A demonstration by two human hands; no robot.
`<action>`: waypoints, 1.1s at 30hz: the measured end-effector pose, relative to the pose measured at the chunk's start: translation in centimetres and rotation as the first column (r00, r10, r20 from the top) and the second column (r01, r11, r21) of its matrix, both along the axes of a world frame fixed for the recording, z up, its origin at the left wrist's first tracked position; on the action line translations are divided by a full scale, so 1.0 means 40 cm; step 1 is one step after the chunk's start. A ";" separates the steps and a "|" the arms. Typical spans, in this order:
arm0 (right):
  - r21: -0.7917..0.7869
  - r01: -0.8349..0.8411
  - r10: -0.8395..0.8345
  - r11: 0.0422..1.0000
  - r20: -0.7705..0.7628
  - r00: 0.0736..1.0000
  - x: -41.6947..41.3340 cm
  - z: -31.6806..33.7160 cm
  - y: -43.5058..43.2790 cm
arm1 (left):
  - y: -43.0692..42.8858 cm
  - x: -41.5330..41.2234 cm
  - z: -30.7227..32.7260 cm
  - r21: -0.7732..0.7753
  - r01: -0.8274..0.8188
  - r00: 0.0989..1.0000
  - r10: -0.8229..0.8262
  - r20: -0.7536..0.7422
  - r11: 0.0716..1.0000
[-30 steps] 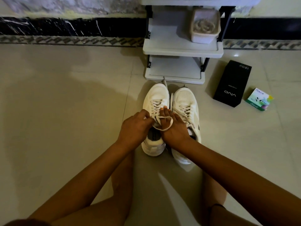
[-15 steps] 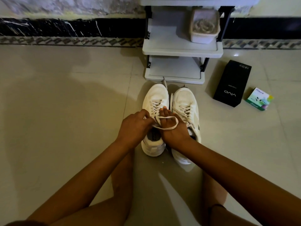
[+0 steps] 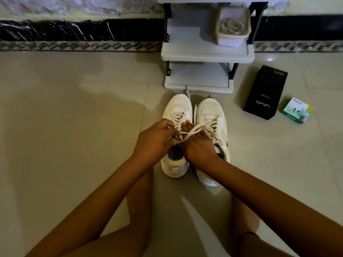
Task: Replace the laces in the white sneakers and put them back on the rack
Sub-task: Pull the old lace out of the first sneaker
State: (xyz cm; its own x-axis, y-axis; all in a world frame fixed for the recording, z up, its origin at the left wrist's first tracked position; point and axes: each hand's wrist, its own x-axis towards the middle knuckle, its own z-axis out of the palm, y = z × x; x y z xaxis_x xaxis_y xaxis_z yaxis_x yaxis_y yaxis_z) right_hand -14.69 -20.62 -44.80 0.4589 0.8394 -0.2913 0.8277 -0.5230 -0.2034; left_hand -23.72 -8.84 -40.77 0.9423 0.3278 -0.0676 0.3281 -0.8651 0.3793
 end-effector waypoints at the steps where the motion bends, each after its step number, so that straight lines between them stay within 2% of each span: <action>1: -0.024 0.018 -0.018 1.000 -0.017 1.000 0.001 0.001 0.000 | 0.003 -0.001 -0.008 0.164 0.073 0.995 -0.060 -0.078 0.984; 3: -0.003 0.071 -0.071 0.997 0.004 0.997 -0.001 0.002 0.005 | 0.000 -0.004 -0.016 0.350 0.166 0.982 -0.124 -0.140 0.922; 4: 0.048 0.079 -0.080 0.996 0.039 0.996 -0.007 0.006 0.009 | -0.002 -0.006 -0.026 0.389 0.189 0.980 -0.146 -0.137 0.902; 6: 0.054 0.091 -0.092 0.994 0.018 0.996 -0.007 -0.002 0.011 | -0.011 -0.010 -0.046 0.418 0.197 0.980 -0.167 -0.107 0.887; 8: 0.059 0.084 -0.084 0.995 0.000 0.996 -0.005 -0.021 0.006 | -0.020 -0.006 -0.051 0.375 0.148 0.989 -0.136 -0.060 0.915; 10: 0.073 0.085 -0.087 0.994 0.038 0.995 -0.012 0.003 0.007 | -0.007 0.006 -0.041 0.149 0.040 0.998 -0.047 0.040 0.988; 11: 0.101 0.073 -0.077 0.992 0.043 0.996 -0.009 0.003 0.009 | 0.004 0.012 -0.029 -0.056 -0.001 0.994 0.007 0.107 0.998; 13: 0.123 0.094 -0.092 0.988 -0.022 0.996 -0.008 0.004 0.008 | 0.014 0.027 0.010 -0.425 -0.013 0.985 0.085 0.149 0.905; 14: 0.144 0.122 -0.112 0.982 -0.079 0.991 -0.008 -0.001 0.006 | 0.014 0.025 0.018 -0.549 -0.026 0.979 0.133 0.156 0.836; 16: 0.145 0.128 -0.119 0.981 -0.068 0.991 -0.004 -0.007 0.009 | 0.009 0.019 0.021 -0.672 -0.122 0.962 0.252 0.100 0.730; 17: 0.094 0.097 -0.092 0.991 -0.055 0.994 -0.005 -0.005 0.007 | 0.008 0.013 0.018 -0.660 -0.149 0.960 0.268 0.082 0.736; 18: 0.050 0.062 -0.059 0.997 -0.054 0.997 -0.004 -0.008 0.005 | 0.008 0.007 0.010 -0.566 -0.163 0.966 0.246 0.073 0.808; 19: 0.018 0.056 -0.055 0.998 -0.049 0.997 -0.001 -0.012 0.002 | 0.012 0.001 -0.006 -0.378 -0.132 0.985 0.165 0.056 0.916; 20: 0.005 0.056 -0.056 0.998 -0.031 0.998 0.001 -0.011 0.001 | 0.017 -0.003 -0.016 -0.155 -0.052 0.999 0.051 -0.009 0.987; 21: -0.003 0.050 -0.050 0.999 -0.019 0.999 0.002 -0.006 -0.001 | 0.019 -0.008 -0.023 0.031 0.035 0.997 -0.033 -0.074 0.999; 22: -0.013 0.033 -0.033 0.999 -0.014 0.999 0.002 -0.005 -0.001 | 0.016 -0.011 -0.027 0.151 0.094 0.991 -0.078 -0.110 0.984; 23: -0.010 0.027 -0.027 1.000 -0.017 0.999 0.001 0.001 0.000 | 0.011 -0.011 -0.032 0.227 0.120 0.991 -0.103 -0.086 0.967; 26: -0.003 0.041 -0.041 0.999 -0.027 0.999 -0.002 0.003 0.002 | -0.006 -0.006 -0.046 0.257 0.108 0.994 -0.113 0.007 0.960; 27: -0.006 0.045 -0.045 0.999 -0.026 0.999 -0.003 0.004 0.002 | -0.005 -0.004 -0.048 0.208 0.072 0.996 -0.082 0.042 0.975; 29: 0.004 0.054 -0.054 0.999 -0.030 0.998 -0.004 0.001 0.000 | 0.003 -0.001 -0.046 -0.050 -0.040 0.995 0.044 0.085 0.998; 31: 0.022 0.066 -0.065 0.998 -0.031 0.997 -0.005 0.003 -0.002 | 0.007 -0.002 -0.037 -0.336 -0.145 0.975 0.191 0.110 0.931; 33: 0.038 0.067 -0.066 0.997 -0.030 0.997 -0.006 0.004 -0.001 | -0.009 -0.008 -0.032 -0.516 -0.166 0.967 0.243 0.084 0.840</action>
State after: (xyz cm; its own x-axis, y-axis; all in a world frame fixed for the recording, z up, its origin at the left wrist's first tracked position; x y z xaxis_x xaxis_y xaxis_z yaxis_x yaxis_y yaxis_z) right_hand -14.93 -20.66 -44.66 0.5058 0.8185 -0.2725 0.7849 -0.5677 -0.2481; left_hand -24.05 -9.18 -42.06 0.8695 0.4711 -0.1481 0.3868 -0.4632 0.7974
